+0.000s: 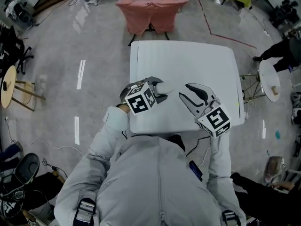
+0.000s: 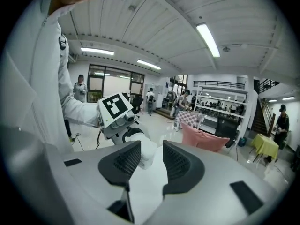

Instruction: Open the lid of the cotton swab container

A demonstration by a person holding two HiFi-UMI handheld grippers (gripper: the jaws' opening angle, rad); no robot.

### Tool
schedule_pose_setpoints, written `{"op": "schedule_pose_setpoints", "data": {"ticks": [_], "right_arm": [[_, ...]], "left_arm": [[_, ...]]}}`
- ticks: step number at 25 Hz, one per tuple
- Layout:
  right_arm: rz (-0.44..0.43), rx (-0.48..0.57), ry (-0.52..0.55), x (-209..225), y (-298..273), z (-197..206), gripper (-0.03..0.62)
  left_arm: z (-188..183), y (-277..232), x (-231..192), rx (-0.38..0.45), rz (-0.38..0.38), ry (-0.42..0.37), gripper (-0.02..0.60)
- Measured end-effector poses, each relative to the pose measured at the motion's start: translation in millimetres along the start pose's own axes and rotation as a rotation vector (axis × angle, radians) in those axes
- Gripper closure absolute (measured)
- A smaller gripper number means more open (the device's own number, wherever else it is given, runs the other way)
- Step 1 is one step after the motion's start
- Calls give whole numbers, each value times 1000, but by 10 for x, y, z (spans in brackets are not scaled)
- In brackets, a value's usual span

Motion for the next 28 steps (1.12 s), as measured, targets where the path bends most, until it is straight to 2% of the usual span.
{"op": "schedule_pose_setpoints", "data": {"ticks": [6, 11, 20, 28], "right_arm": [[-127, -20, 74, -154, -109, -13, 395], [-202, 2, 72, -148, -155, 15, 382], [-362, 78, 62, -182, -166, 126, 370], [-411, 69, 69, -261, -236, 153, 364]], "left_arm": [[-15, -26, 90, -14, 45, -42, 367], [-37, -4, 117, 7, 109, -58, 367], [-61, 7, 288, 95, 275, -145, 367], [-82, 40, 360, 154, 353, -200, 367]]}}
Point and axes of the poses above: the fingertips, and each gripper's own axes: y backward along the fingers, x to its right, z out of its underside, the point moved 9 cm from there along y, backward along the fingers, and after that the axes turned 2 degrees about y, right-handed, at the moved point
